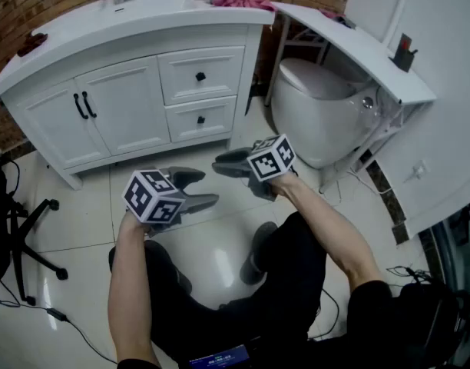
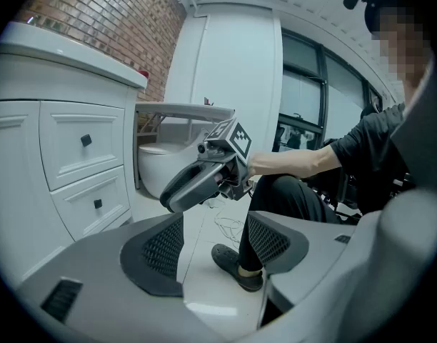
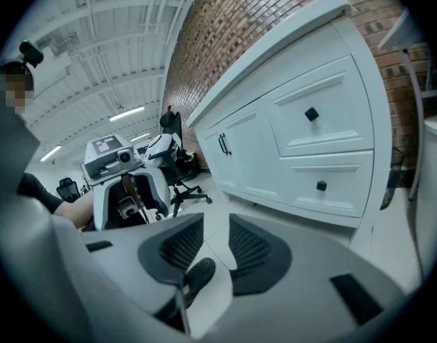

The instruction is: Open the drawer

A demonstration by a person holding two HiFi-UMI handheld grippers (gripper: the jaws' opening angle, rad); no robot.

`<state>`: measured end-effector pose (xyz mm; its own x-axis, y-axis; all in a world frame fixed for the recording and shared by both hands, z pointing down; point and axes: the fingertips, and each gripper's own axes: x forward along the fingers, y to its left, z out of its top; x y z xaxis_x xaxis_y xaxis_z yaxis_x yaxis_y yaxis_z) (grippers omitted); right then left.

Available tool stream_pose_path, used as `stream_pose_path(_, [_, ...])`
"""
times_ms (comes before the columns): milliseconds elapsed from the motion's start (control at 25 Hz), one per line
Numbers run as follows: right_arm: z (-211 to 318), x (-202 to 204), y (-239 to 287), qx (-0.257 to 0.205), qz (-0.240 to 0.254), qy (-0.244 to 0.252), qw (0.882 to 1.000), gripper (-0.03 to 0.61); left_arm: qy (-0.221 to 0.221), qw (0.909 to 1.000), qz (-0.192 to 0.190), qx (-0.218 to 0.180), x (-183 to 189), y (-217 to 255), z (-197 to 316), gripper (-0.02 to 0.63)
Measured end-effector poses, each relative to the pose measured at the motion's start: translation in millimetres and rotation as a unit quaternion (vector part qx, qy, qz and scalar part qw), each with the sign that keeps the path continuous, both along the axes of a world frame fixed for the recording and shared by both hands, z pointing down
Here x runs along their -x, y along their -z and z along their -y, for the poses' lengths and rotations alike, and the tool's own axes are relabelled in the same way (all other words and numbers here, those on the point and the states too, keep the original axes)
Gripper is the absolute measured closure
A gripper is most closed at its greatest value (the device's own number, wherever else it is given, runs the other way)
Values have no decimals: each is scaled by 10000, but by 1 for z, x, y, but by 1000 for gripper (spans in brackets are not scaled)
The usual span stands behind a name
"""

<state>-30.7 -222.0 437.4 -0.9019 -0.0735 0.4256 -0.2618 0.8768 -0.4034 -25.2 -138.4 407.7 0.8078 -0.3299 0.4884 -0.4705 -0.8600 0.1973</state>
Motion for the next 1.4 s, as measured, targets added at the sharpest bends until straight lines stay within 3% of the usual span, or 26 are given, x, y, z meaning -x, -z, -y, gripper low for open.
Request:
stream_pose_path(520, [43,14,-27,232,-215,-126,9994,437,-54,9999,41,95,11,-11,35,327])
stream_pose_path(1400, [147,22,-94,850,-606,-967,9898,413,-128,9992,1,374,34,-40,101,327])
